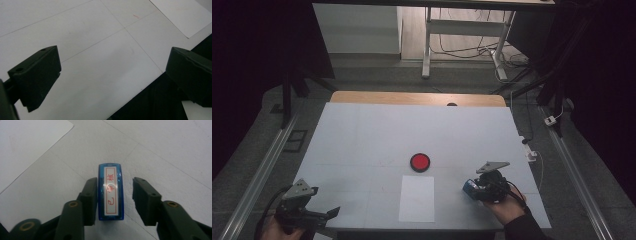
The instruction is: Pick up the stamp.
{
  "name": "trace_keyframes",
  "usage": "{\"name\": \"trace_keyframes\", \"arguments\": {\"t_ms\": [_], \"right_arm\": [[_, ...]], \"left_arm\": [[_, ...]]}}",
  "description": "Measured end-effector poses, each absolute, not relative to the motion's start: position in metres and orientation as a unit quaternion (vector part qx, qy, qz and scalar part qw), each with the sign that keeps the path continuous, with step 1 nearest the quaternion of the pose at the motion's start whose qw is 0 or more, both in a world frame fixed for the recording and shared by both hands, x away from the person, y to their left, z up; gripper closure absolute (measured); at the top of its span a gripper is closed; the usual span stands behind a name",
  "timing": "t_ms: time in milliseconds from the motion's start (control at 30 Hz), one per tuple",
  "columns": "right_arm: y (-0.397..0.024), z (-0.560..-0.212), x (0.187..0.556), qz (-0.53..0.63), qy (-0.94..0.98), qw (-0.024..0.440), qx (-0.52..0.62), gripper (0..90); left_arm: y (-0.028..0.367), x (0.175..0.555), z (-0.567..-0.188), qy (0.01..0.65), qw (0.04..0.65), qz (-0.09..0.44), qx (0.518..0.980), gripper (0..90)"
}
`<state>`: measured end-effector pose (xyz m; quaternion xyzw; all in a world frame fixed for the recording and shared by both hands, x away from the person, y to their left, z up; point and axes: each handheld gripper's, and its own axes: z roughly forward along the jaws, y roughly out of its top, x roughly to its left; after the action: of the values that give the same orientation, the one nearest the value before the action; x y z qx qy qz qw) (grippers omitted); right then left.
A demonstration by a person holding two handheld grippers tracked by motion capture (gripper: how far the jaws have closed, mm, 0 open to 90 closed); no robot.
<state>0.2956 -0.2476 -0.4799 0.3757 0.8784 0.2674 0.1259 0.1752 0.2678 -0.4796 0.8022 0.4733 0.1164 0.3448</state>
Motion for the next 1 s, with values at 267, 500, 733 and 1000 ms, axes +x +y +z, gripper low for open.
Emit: {"name": "trace_keyframes", "arguments": {"t_ms": [267, 500, 733, 1000], "right_arm": [[-0.245, -0.478, 0.297, 0.262, 0.882, 0.12, 0.372, 69.4], [-0.248, -0.472, 0.295, 0.286, 0.88, 0.116, 0.361, 69.5], [-0.248, -0.466, 0.294, 0.304, 0.879, 0.101, 0.353, 69.7], [-0.246, -0.456, 0.293, 0.324, 0.882, 0.095, 0.328, 69.6]], "left_arm": [[0.267, 0.175, -0.48, 0.473, 0.344, 0.117, 0.803, 0.3], [0.267, 0.175, -0.48, 0.473, 0.343, 0.117, 0.803, 0.3], [0.267, 0.175, -0.48, 0.473, 0.342, 0.118, 0.803, 0.3], [0.267, 0.175, -0.48, 0.473, 0.342, 0.117, 0.803, 0.3]]}}
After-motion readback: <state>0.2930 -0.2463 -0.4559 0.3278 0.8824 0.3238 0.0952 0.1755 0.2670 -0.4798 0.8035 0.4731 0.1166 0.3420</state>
